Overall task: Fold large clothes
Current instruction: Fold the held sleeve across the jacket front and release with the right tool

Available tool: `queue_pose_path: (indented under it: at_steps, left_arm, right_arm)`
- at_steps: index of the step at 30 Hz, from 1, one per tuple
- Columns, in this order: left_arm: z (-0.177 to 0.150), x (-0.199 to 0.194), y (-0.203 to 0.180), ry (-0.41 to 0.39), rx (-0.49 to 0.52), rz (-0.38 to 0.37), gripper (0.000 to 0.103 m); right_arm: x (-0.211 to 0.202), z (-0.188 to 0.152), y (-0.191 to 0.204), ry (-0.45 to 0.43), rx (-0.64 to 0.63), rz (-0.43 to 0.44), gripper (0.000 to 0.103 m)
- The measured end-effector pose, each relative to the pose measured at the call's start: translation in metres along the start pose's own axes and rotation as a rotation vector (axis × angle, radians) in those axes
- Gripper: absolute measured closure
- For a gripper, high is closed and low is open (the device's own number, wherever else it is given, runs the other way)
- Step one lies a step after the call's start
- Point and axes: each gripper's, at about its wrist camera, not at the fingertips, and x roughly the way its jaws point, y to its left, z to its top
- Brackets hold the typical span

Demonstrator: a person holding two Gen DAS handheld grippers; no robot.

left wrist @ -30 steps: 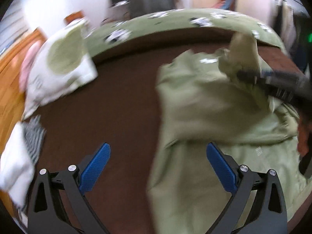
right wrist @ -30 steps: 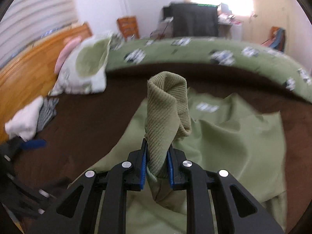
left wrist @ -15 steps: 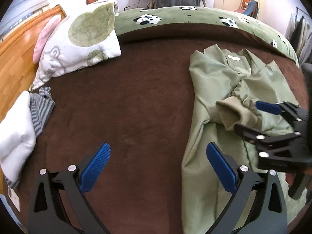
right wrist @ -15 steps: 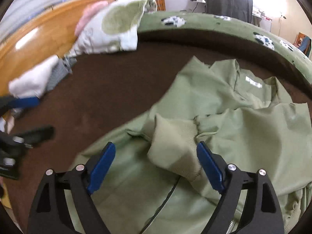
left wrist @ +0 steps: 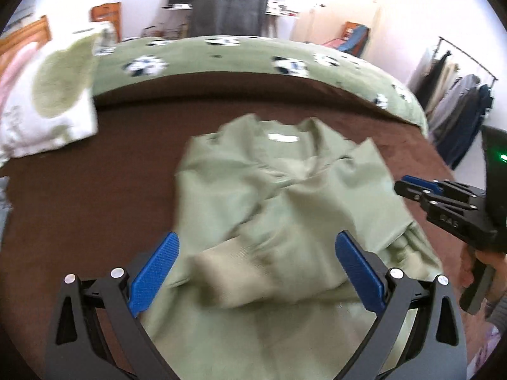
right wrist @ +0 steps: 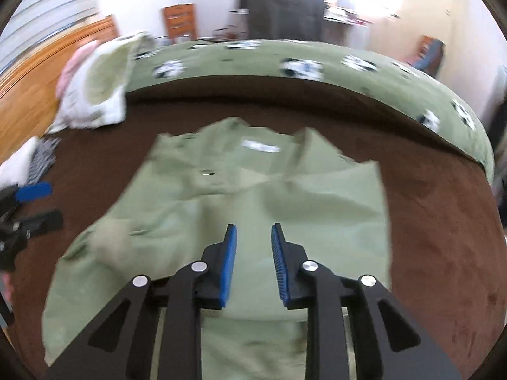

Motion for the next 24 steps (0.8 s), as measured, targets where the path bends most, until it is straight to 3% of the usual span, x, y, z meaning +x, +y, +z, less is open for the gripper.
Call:
queue_pose_path:
  at_steps: [2,5,7,10,13,18,24]
  left_arm:
    - [0.004,0.020,-0.019,-0.008,-0.013,-0.057,0.006]
    - [0.002,0.058,-0.041,0.012,-0.006,-0.057,0.006]
    - [-0.004,0.083,-0.048,0.040,-0.013,-0.059,0.007]
    - [-0.020,0.109,-0.047,0.087,0.002,-0.019,0.006]
    - [-0.039,0.124,-0.034,0.127,0.023,0.017,0.007]
    - [-0.058,0.126,-0.013,0.110,-0.001,-0.054,0.007]
    - [-0.060,0.136,-0.014,0.080,0.012,-0.049,0.007]
  right_arm:
    - [0.019,-0.001,-0.026,0.028,0.016,-0.016,0.072]
    - [0.049,-0.006,-0.050,0.065,0.032,0.002,0.054]
    - [0.065,-0.011,-0.060,0.074,0.041,0.015,0.051]
    - [0.088,-0.019,-0.071,0.109,0.061,0.042,0.048]
    - [0.110,-0.032,-0.081,0.133,0.032,-0.011,0.034]
    - [0.127,-0.043,-0.093,0.139,-0.012,-0.029,0.032]
    - [0.133,-0.046,-0.099,0.124,-0.012,-0.041,0.023]
